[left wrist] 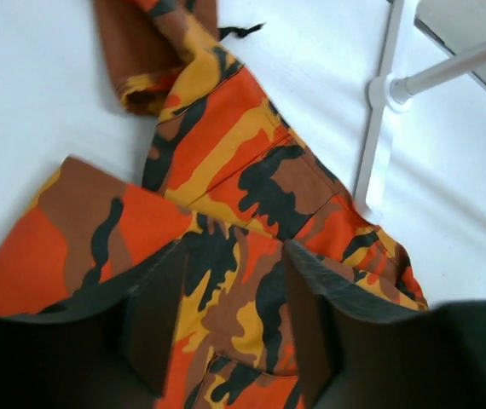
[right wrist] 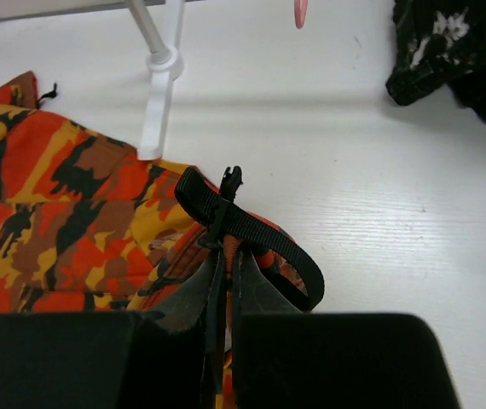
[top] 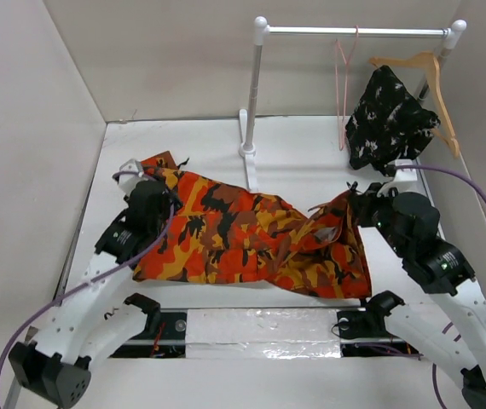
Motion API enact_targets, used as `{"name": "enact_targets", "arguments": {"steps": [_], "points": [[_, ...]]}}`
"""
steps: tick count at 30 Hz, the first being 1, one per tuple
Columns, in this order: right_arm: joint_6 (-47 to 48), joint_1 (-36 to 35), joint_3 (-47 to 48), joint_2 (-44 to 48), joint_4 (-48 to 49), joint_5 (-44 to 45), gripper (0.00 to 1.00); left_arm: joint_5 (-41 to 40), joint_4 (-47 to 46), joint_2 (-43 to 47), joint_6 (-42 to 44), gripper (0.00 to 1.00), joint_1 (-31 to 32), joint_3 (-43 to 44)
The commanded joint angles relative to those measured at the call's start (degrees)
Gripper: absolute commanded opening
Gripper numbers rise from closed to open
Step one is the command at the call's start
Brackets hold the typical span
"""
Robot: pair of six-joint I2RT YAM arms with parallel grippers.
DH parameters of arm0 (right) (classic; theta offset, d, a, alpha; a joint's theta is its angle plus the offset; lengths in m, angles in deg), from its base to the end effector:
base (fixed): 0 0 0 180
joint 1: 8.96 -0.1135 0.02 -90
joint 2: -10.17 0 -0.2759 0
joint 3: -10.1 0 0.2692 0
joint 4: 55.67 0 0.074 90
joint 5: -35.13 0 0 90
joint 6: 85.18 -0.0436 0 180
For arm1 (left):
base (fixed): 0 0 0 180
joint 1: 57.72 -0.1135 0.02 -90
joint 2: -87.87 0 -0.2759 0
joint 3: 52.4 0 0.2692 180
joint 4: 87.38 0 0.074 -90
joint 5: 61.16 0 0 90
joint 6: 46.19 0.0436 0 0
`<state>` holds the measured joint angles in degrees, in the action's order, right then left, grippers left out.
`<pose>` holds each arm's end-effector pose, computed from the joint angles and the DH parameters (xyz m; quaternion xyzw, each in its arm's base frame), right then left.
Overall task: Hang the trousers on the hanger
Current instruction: Flatten out the trousers at the center of the board.
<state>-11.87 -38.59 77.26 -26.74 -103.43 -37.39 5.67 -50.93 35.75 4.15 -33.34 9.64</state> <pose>0.1301 0.0589 0.3800 -0.0006 0.8022 0.1172 0.5855 0.2055 -0.0743 0.3267 -0.2155 0.8117 -0.1284 0.5274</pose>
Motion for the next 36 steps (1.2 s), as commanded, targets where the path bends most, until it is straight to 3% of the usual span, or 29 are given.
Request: {"name": "enact_targets", "arguments": {"steps": [1, 3, 6, 9, 11, 12, 13, 18, 21, 22, 23, 24, 25, 26, 27, 31, 36], "points": [[1.31, 0.45, -1.45, -0.45, 7.71, -5.07, 0.00, -3.01, 7.53, 3.75, -12.43, 0.43, 0.14, -7.74], [1.57, 0.45, -1.90, -0.54, 8.33, -6.31, 0.00, -0.12, 9.56, 5.70, -17.81, 0.41, 0.14, -10.66], [1.66, 0.45, -3.13, -0.36, 9.47, -7.63, 0.00, 2.17, 11.32, 5.63, -21.68, 0.52, -0.39, -14.00], [1.31, 0.45, -4.36, -0.54, 10.00, -9.73, 0.00, 3.23, 12.46, 3.17, -24.23, 0.56, -0.39, -14.89], [1.13, 0.45, -5.41, -0.27, 10.35, -10.88, 0.00, 1.14, 11.77, 1.50, -23.89, 0.61, -0.39, -15.24], [1.04, 0.45, -5.85, -0.10, 10.53, -11.93, 0.00, 0.07, 11.59, 0.88, -23.89, 0.74, -0.39, -15.33], [0.87, 0.45, -6.29, 0.16, 10.88, -12.63, 0.00, 0.06, 11.41, -0.78, -23.28, 0.76, -2.21, -15.50], [0.52, 0.45, -8.92, 0.52, 12.98, -16.24, 0.00, -0.02, 6.14, -7.28, -20.55, 0.84, -3.98, -14.36], [0.34, 0.45, -9.54, -0.53, 14.39, -17.03, 0.00, -0.80, -0.80, -14.31, -16.42, 0.83, -6.63, -13.57], [0.51, 0.45, -9.55, -1.14, 14.48, -18.78, 0.00, -2.29, -1.50, -18.68, -16.68, 0.78, -6.63, -12.44], [0.60, 0.45, -9.46, -1.50, 14.48, -19.40, 0.00, -2.05, -5.25, -21.07, -13.98, 0.59, -7.32, -11.91], [0.60, 0.45, -9.54, -1.68, 14.48, -19.84, 0.00, -1.44, -7.21, -23.36, -13.00, 0.51, -8.55, -11.21], [0.69, 0.45, -9.72, -1.77, 14.66, -19.93, 0.00, -0.30, -9.23, -28.17, -12.55, 0.20, -9.08, -8.94], [0.69, 0.45, -9.72, -1.68, 14.66, -20.02, 0.00, 0.32, -10.55, -30.65, -11.42, 0.06, -9.61, -7.61], [0.69, 0.45, -9.98, -1.59, 15.35, -20.28, 0.00, 0.59, -11.61, -32.85, -11.06, 0.00, -9.62, -5.77], [0.78, 0.45, -10.34, -1.59, 15.89, -20.73, 0.00, 3.05, -13.37, -42.78, -10.70, 0.00, -8.57, 6.26], [0.78, 0.45, -11.39, -2.11, 16.86, -20.02, 0.00, 5.42, -14.53, -43.60, -9.21, 0.00, -7.86, 14.72]]}}
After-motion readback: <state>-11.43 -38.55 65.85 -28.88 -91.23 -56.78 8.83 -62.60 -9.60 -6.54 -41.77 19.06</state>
